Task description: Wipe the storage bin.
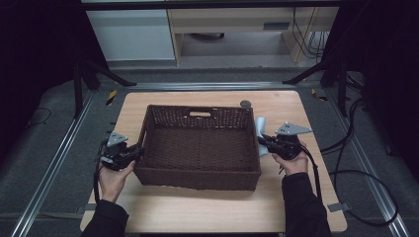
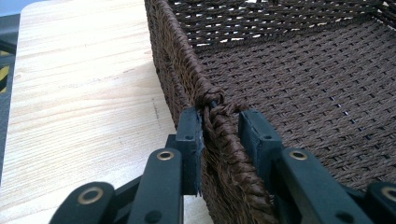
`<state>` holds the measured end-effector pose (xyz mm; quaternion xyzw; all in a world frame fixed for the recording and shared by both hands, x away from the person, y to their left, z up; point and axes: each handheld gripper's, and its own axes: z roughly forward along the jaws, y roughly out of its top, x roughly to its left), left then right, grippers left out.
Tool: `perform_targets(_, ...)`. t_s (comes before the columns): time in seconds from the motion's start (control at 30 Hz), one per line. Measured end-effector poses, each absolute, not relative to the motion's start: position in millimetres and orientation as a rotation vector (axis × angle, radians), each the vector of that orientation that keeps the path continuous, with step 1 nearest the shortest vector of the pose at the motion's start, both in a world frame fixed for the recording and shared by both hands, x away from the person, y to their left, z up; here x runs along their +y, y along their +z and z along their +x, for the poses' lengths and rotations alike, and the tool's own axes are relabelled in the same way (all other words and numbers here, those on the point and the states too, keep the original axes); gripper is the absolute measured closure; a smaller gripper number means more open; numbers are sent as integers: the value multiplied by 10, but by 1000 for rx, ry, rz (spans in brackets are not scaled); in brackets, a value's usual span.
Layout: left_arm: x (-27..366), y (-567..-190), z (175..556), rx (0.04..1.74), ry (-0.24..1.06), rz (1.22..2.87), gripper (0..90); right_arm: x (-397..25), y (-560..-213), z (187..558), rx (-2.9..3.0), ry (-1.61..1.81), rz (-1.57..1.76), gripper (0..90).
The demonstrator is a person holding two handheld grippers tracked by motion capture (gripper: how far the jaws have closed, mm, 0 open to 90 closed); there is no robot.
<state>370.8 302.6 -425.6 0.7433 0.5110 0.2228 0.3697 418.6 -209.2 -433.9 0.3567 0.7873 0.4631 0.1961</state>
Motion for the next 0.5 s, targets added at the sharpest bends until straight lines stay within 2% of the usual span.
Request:
perform_targets(0.1, 3026, -4255, 3706, 1312, 574, 1907, 677, -2066, -4403, 4171, 2252, 1252, 987, 822)
perform_targets(0.2, 3043, -4256, 3695, 1325, 599, 1893, 599, -2054, -4519, 4157, 2282, 1231, 1012, 822)
perform_targets(0.3, 3044, -4253, 3680, 1334, 589, 1890, 559, -2048, -4606, 4143, 2310, 1199, 1030, 822)
perform_targets(0.43, 3045, -4232, 3650, 1318, 589, 1898, 546, -2025, -4799, 4129, 2374, 1140, 1071, 822)
perform_targets(0.5, 3043, -4229, 3636, 1307, 578, 1909, 572, -2015, -4835, 4130, 2390, 1118, 1071, 822)
